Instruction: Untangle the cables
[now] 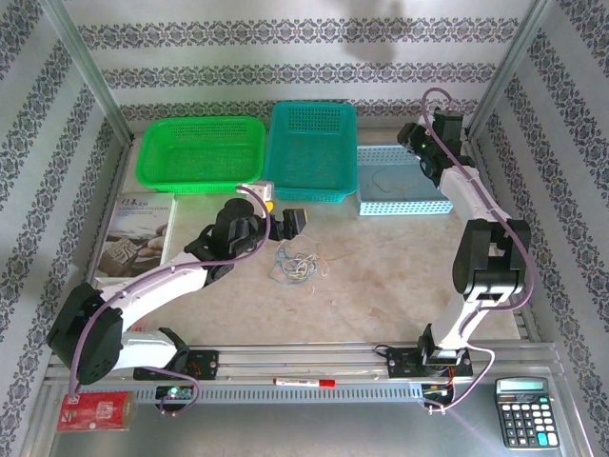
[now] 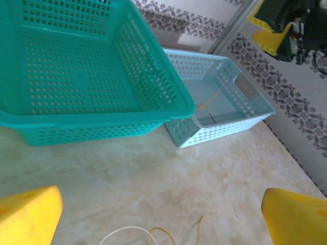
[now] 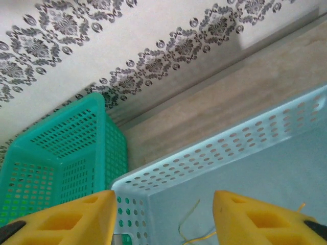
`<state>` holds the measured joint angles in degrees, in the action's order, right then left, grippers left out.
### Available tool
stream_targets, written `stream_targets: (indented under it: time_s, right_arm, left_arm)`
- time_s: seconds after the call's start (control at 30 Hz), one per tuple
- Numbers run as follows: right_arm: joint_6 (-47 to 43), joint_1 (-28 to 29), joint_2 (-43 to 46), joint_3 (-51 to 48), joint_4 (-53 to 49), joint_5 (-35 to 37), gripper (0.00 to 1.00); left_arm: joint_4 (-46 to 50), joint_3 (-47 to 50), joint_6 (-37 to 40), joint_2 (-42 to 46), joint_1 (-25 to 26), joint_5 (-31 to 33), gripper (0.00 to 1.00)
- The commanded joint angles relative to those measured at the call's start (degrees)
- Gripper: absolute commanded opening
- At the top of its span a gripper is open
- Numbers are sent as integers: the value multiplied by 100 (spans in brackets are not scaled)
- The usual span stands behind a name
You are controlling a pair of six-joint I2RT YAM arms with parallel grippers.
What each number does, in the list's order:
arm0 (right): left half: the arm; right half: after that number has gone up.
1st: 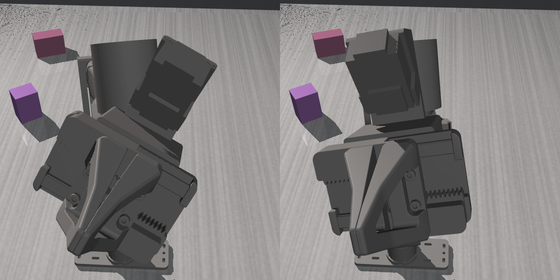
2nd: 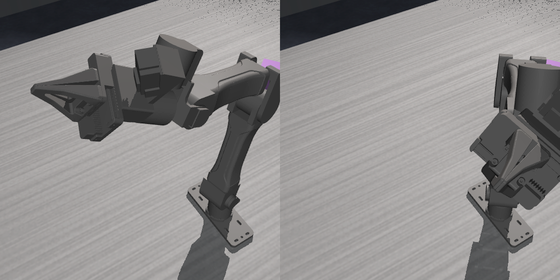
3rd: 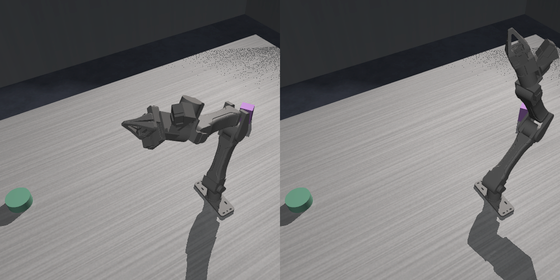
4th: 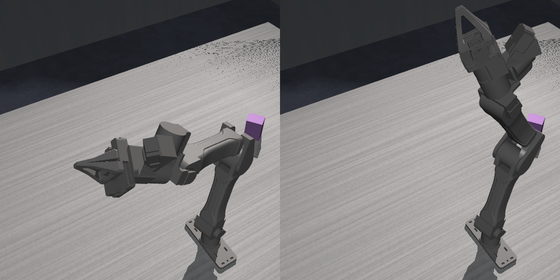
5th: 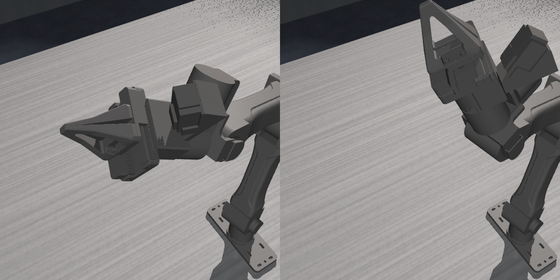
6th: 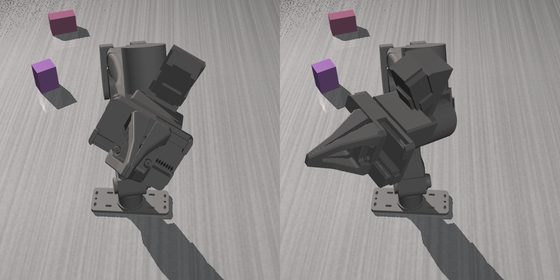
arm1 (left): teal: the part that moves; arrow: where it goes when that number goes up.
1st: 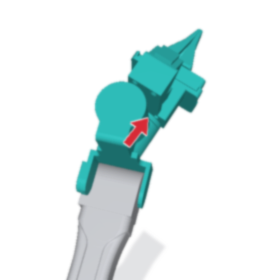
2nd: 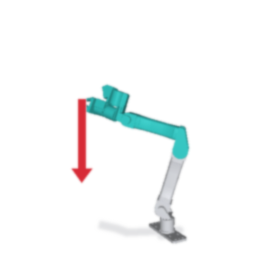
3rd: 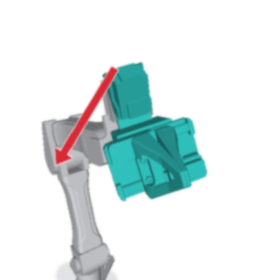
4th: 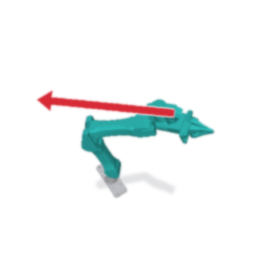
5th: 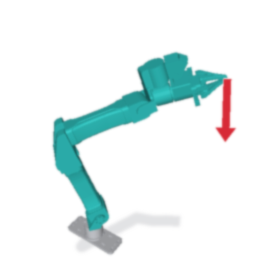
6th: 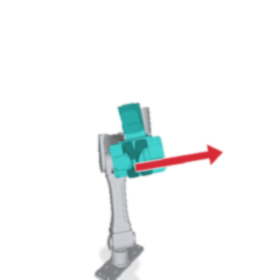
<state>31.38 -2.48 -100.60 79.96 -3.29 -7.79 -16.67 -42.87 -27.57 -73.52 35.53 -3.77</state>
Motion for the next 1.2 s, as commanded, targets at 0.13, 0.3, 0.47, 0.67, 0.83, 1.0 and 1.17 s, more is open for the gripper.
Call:
stream_targets:
  time_s: [0.13, 0.3, 0.47, 0.67, 0.83, 1.0, 1.17]
  right_arm:
    - [128, 313, 1073, -687, 255, -227, 53]
    - [150, 815, 1884, -1477, 315, -191, 54]
    - [253, 1440, 2629, -2326, 257, -110, 53]
    - [660, 2228, 3385, -3614, 307, 134, 54]
    - [1071, 2933, 3803, -4489, 425, 423, 55]
    - [1328, 3610, 4013, -5004, 687, 717, 55]
    - [1155, 4074, 3955, -5022, 655, 857, 55]
  left_arm:
    - [-61, -35, -217, -9, -124, 271, 100]
    - [627, -238, -416, 55, -125, 215, 100]
    - [1102, -323, -592, 131, -125, 75, 100]
    - [1553, -277, -795, 243, -125, -216, 100]
    - [1716, -187, -941, 240, -125, -537, 100]
    - [2159, -196, -1149, 175, -125, -397, 100]
    - [2493, -108, -1445, 266, -219, 353, 100]
